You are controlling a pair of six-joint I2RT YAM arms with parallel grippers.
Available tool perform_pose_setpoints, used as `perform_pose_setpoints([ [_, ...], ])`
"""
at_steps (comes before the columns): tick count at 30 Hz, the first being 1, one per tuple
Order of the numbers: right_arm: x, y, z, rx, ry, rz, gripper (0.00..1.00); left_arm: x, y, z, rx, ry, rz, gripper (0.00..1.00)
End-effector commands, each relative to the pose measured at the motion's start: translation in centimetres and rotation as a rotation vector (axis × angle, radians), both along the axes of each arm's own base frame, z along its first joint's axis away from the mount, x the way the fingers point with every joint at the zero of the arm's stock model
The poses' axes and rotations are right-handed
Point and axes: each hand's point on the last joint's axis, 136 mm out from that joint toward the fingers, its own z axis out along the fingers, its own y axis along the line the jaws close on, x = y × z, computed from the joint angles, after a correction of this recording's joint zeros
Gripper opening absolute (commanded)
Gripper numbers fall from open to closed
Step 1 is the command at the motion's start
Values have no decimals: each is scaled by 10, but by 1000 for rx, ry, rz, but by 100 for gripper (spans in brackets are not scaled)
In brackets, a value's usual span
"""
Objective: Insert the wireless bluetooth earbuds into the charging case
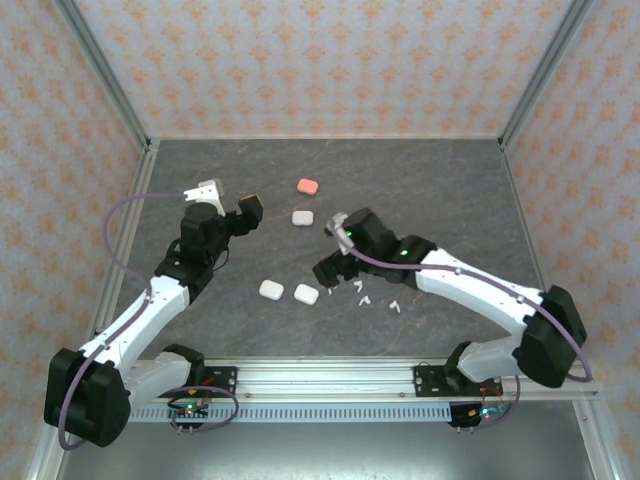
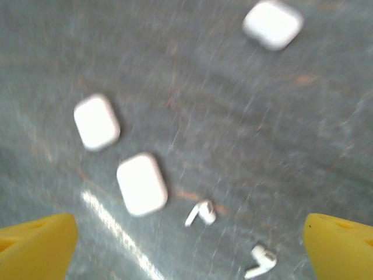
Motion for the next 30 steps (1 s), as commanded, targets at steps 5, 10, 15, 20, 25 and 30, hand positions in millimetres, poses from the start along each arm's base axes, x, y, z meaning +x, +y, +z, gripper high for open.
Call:
perform_pose_setpoints([
  [5, -37, 22, -31, -234, 47, 251, 98, -4, 11, 2, 5, -9, 47, 94],
  [10, -34, 40, -54, -312, 66, 298, 90, -3, 12, -2, 2, 1, 51, 95],
  [15, -25, 50, -75, -390, 79, 331, 85, -2, 10, -3, -14, 1, 45, 95],
  [20, -22, 54, -93, -427, 98, 352, 83, -1, 10, -3, -18, 1, 46, 95],
  [25, -20, 52, -109, -464, 114, 354, 81, 0, 9, -5, -22, 5, 48, 95],
  [30, -19, 51, -121, -501, 119, 363, 80, 2, 8, -5, -26, 8, 43, 95],
])
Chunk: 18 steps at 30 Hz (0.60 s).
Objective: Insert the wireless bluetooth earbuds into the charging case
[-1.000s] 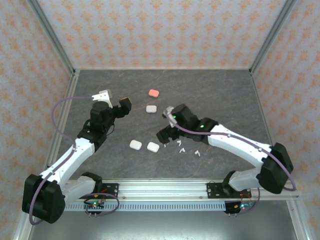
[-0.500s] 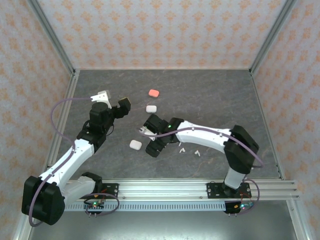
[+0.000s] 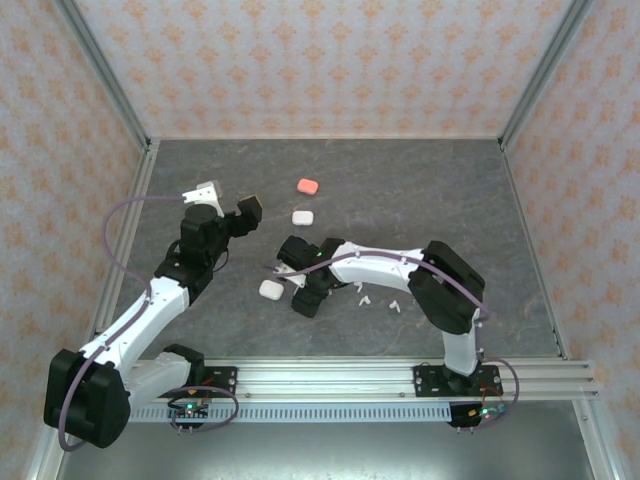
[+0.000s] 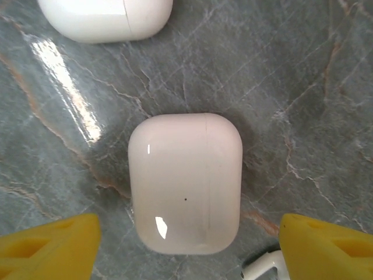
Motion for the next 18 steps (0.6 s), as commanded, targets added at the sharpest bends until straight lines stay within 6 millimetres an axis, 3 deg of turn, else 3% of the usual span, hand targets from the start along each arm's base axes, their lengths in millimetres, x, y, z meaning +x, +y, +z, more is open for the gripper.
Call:
perform_pose_setpoints([
  [1, 4, -1, -2, -50, -30, 29, 79, 2, 4, -1, -15, -4, 25, 95],
  [10, 6, -13, -23, -123, -56, 41, 64, 3, 4, 0, -13, 1, 22, 95],
  [18, 19, -7, -10, -76, -143, 21, 47, 3, 0, 5, -21, -6, -1, 95],
])
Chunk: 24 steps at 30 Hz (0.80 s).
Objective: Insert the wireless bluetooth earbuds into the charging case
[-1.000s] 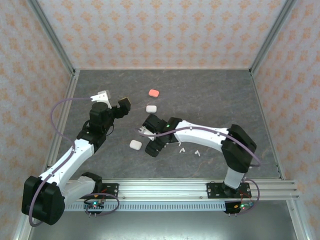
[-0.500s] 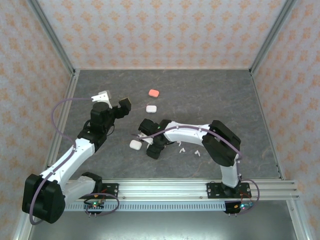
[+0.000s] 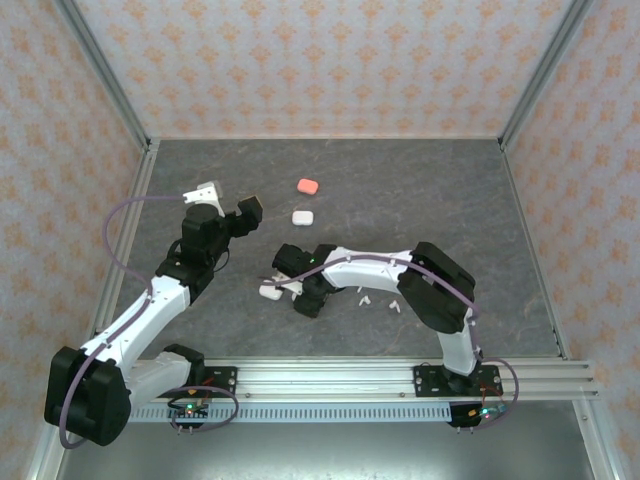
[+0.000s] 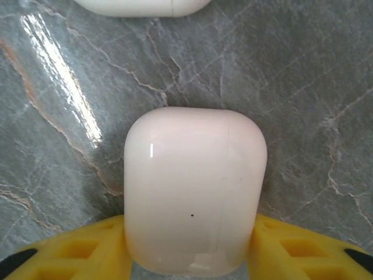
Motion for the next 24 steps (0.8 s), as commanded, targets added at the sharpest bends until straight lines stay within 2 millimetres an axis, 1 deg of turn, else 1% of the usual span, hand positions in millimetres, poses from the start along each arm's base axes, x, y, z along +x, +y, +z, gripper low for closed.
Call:
perform_pose_setpoints([
  [1, 29, -7, 9, -7, -152, -36, 47, 2, -1, 10, -16, -20, -10, 95],
  [3, 34, -4, 24, 42, -192, -38, 46, 1, -6, 13, -22, -23, -37, 95],
  [4, 37, -4, 32, 69, -209, -44, 44, 1, -7, 15, -24, -25, -49, 95],
  [6, 43, -2, 52, 134, -244, -52, 44, -1, -12, 18, -20, -25, -79, 95],
  [10, 55, -6, 95, 237, -332, -61, 43, -8, -20, 28, -17, -31, -140, 95],
  [14, 69, -15, 141, 319, -443, -56, 43, -19, -31, 41, -40, -59, -218, 94],
  [16, 73, -18, 161, 347, -498, -34, 43, -24, -42, 50, -60, -79, -285, 94],
  [20, 79, -25, 204, 394, -611, 12, 43, -39, -74, 70, -137, -106, -483, 94],
  [24, 78, -26, 240, 425, -684, 85, 44, -52, -95, 84, -195, -105, -618, 92],
])
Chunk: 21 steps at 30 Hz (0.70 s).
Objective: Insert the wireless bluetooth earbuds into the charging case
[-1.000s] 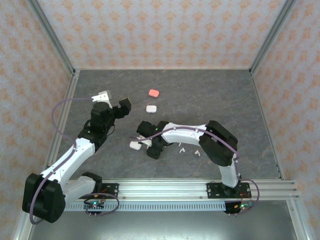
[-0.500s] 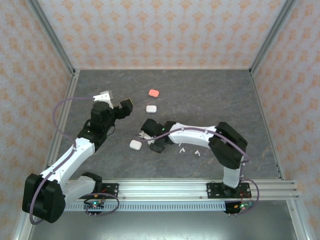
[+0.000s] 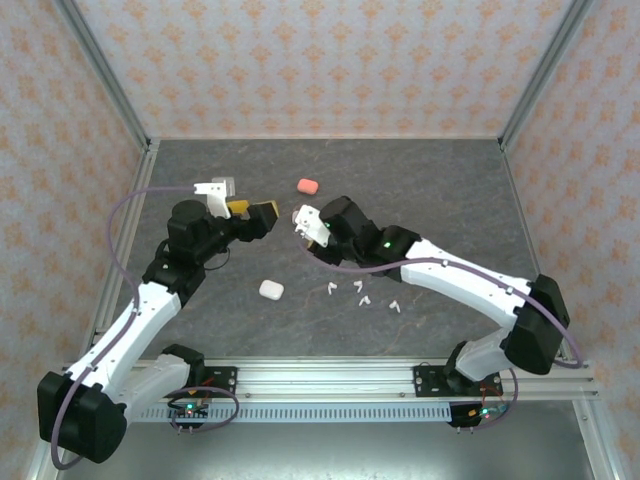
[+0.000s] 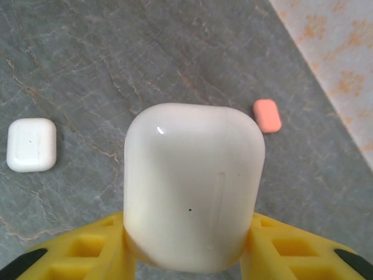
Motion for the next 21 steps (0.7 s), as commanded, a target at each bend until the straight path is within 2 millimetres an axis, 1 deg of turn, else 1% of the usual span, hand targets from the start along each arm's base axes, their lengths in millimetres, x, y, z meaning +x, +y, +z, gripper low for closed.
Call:
perform_pose_setpoints([
  [1, 4, -1, 42, 5, -134, 58, 43, -18, -26, 28, -65, -29, -189, 91],
  [3, 2, -1, 54, 12, -166, 87, 43, -24, -34, 34, -90, -33, -249, 90],
  [6, 0, 1, 63, 22, -195, 117, 43, -31, -44, 40, -121, -35, -324, 87],
  [12, -7, 8, 78, 78, -212, 165, 44, -36, -57, 40, -130, -29, -392, 83],
  [18, -9, 14, 82, 100, -204, 189, 43, -43, -78, 41, -113, -53, -470, 80],
  [21, -9, 15, 83, 105, -203, 194, 43, -46, -89, 40, -99, -47, -506, 73],
])
